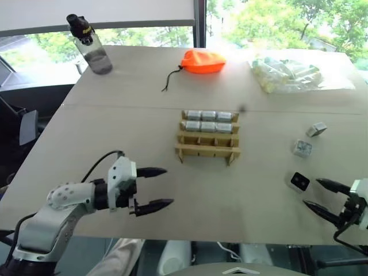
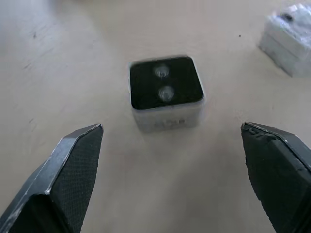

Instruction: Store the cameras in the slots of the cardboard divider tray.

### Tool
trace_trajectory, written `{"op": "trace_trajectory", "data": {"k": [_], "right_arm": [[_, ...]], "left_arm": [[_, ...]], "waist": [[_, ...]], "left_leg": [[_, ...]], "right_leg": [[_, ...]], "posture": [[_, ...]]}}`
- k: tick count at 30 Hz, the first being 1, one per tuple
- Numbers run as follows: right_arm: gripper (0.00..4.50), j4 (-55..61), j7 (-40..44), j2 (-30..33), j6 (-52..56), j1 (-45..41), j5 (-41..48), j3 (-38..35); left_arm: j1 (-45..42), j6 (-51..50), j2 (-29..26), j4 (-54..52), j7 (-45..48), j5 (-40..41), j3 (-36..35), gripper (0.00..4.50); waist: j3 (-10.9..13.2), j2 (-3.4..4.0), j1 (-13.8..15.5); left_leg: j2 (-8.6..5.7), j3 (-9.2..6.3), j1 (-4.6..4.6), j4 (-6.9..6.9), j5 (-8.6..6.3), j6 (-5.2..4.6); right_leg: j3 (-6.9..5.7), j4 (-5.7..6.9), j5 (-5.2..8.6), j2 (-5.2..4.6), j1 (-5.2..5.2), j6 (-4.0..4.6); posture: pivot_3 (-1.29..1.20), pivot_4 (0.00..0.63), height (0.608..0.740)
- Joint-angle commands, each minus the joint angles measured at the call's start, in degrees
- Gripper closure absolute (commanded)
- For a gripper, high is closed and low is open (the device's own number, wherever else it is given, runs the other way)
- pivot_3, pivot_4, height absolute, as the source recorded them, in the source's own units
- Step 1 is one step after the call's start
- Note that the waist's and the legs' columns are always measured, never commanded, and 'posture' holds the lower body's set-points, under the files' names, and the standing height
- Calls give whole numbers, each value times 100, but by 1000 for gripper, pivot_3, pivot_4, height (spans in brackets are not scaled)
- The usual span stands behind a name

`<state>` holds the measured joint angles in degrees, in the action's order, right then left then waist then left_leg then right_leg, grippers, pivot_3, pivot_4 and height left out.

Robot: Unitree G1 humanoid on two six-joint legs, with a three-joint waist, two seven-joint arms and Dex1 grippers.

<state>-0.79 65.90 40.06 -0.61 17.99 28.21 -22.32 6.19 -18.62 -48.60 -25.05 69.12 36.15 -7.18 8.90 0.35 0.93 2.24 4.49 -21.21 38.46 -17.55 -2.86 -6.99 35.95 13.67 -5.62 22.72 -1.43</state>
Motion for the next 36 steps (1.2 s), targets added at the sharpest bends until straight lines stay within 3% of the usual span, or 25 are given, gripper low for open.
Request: {"op": "trace_trajectory", "data": {"k": [1,19,22,25,32,36], "right_arm": [[0,49,-77,58,-10,-30,-5,-108],[0,-105,220,70,224,-238,46,134],[1097,-226,279,64,154,-290,8,152],[2616,-299,332,47,80,-294,-18,146],[2768,-143,253,-25,264,-398,208,95],[2768,502,41,-86,593,-613,352,281]], "left_arm": [[-167,-77,-88,-315,305,422,-85,19],[-182,-368,-254,-526,728,1037,-361,19],[-207,-346,-233,-503,688,988,-370,0],[-155,-244,-232,-460,684,830,-360,0],[-75,-84,-185,-345,623,516,-295,0],[-391,-772,-105,-244,118,945,-297,0]], "waist": [[0,-1,1],[7,-7,-5],[7,-7,-5],[7,-7,-1],[7,-7,-4],[8,-7,-8]], "left_leg": [[0,0,-1,0,0,0],[1,0,5,9,6,9],[1,0,4,9,7,11],[1,0,4,10,7,12],[1,2,4,13,8,13],[2,3,8,21,8,13]], "right_leg": [[4,0,-1,1,-1,0],[6,10,6,18,-1,-12],[6,10,0,20,-1,-2],[6,10,0,20,-1,-2],[7,12,0,21,-2,-2],[12,27,1,21,-1,-3]], "posture": [[0,150,726],[0,150,726],[0,150,726],[0,150,726],[0,150,726],[0,150,726]]}}
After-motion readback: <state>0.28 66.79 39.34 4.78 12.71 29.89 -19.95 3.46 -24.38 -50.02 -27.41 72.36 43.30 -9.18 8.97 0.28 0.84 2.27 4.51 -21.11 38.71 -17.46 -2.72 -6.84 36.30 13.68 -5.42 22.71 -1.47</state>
